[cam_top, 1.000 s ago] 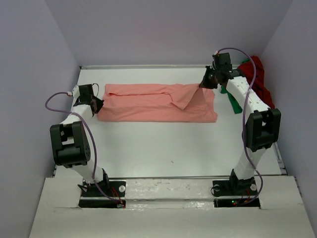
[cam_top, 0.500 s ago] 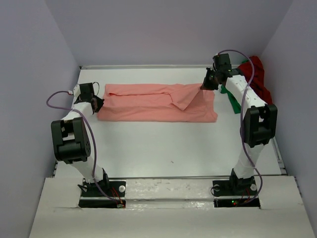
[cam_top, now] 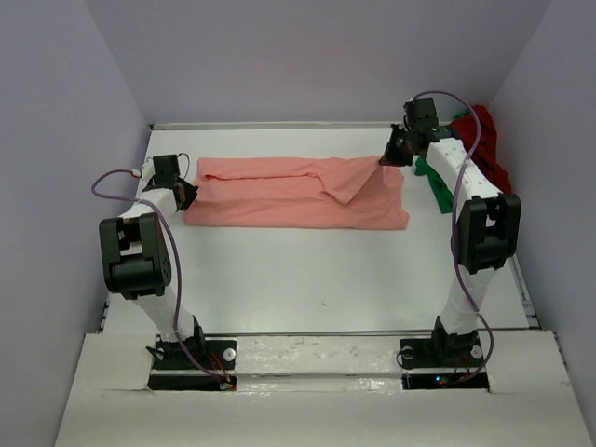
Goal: Fold and stack the t-shirts
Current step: Fold the tshirt
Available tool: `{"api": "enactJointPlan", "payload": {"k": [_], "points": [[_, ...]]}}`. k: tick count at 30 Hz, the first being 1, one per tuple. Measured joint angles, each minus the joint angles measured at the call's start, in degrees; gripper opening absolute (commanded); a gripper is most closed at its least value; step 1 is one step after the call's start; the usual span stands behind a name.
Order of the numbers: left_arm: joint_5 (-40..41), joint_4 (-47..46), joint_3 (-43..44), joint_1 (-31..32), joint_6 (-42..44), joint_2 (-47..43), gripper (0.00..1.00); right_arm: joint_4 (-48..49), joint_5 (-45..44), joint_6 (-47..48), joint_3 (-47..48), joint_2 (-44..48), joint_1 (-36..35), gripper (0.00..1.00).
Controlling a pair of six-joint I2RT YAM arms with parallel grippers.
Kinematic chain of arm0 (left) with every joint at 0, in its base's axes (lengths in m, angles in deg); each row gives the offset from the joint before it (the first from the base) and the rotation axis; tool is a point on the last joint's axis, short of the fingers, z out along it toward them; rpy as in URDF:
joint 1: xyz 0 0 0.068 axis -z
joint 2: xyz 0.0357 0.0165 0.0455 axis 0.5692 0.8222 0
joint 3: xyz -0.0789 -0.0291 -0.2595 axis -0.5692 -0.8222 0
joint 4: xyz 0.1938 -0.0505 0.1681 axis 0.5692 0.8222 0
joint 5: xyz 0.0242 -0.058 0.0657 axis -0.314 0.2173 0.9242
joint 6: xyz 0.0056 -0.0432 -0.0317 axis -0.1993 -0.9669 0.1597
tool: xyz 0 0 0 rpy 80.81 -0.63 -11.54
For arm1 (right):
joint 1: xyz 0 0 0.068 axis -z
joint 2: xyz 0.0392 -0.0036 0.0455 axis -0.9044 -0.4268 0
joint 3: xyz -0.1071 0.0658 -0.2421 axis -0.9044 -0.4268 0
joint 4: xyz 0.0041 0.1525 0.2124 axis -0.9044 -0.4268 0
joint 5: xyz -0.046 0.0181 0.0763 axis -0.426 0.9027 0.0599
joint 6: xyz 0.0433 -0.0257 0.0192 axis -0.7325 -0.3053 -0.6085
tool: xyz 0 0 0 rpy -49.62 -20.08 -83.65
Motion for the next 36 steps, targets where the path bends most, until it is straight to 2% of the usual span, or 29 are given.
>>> {"api": "enactJointPlan", "payload": {"k": [36], "points": [[1.2,1.3,5.7,0.3,0.0,4.2,0.00,-0.2,1.1,0.0,6.7,-8.6,1.8,0.00]]}}
